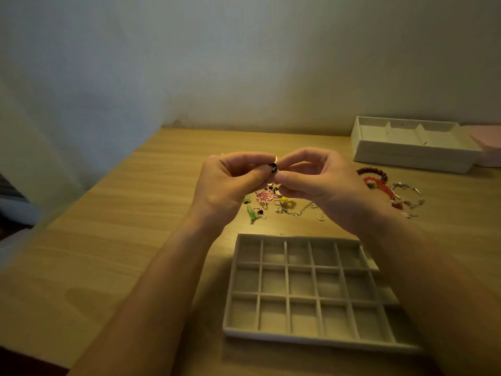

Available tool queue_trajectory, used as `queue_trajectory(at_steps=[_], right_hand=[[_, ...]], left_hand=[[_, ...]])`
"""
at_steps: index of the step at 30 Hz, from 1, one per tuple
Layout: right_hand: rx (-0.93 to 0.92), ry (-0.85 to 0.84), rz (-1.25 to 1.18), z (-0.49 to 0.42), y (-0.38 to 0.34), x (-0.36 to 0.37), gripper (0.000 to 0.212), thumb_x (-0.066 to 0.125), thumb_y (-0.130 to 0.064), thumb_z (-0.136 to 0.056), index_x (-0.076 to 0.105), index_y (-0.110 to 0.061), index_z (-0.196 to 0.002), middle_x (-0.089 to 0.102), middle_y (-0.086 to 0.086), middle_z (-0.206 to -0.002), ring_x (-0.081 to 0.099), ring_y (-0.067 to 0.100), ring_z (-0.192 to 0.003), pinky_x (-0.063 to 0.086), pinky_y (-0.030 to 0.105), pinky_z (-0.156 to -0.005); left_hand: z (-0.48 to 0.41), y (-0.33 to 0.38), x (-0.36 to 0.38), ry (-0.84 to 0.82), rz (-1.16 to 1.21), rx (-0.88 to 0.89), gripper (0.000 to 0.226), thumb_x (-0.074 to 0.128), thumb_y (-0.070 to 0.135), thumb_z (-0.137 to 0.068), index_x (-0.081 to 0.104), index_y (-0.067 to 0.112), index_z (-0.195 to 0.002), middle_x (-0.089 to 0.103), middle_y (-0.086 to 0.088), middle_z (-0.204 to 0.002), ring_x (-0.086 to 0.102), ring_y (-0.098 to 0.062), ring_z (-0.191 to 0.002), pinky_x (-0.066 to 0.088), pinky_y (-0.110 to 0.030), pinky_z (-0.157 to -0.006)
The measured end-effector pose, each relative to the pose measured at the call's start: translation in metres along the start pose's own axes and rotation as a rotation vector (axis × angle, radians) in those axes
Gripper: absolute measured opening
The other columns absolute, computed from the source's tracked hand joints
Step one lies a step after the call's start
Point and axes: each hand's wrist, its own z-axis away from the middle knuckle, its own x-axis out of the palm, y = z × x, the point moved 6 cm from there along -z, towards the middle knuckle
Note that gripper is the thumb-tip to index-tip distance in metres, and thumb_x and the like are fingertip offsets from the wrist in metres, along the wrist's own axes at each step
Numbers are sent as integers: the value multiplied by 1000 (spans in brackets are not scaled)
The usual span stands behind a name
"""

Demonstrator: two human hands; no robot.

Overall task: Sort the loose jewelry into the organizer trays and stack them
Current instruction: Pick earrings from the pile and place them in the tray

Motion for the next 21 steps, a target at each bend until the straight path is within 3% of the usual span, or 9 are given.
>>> queue_trajectory(at_steps=[9, 15, 18, 21], right_hand=[[-10, 12, 48, -4, -3, -2, 12, 69, -5, -92, 72, 1, -101, 76, 14, -87, 72, 22, -74, 60, 28, -69], [-6, -86, 492, -9, -9, 17, 3, 71, -10, -91, 74, -10, -89, 75, 6, -77, 69, 14, -69, 59, 30, -63], [68, -167, 662, -10, 3, 38, 5, 72, -17, -88, 74, -15, -84, 67, -2, -69, 57, 5, -63, 47, 27, -58], [142, -243, 754, -8, 16, 51, 6, 76, -24, -85, 77, -21, -81, 61, -1, -73, 52, 8, -72, 40, 29, -64]], left_hand=[[-1, 2, -1, -9, -58, 25, 21, 71, -3, -85, 74, 1, -105, 77, -16, -94, 75, -28, -85, 62, -34, -79], [8, 1, -11, -97, -176, -91, 13, 75, -4, -83, 75, 2, -94, 76, -16, -82, 73, -20, -71, 57, -23, -63], [24, -9, -22, -113, -293, -151, 10, 75, 1, -84, 75, 3, -94, 76, -14, -80, 72, -19, -69, 56, -26, -60], [37, -21, -33, -158, -448, -182, 6, 78, 11, -84, 79, 13, -89, 75, -6, -77, 60, -10, -62, 46, -21, -54]])
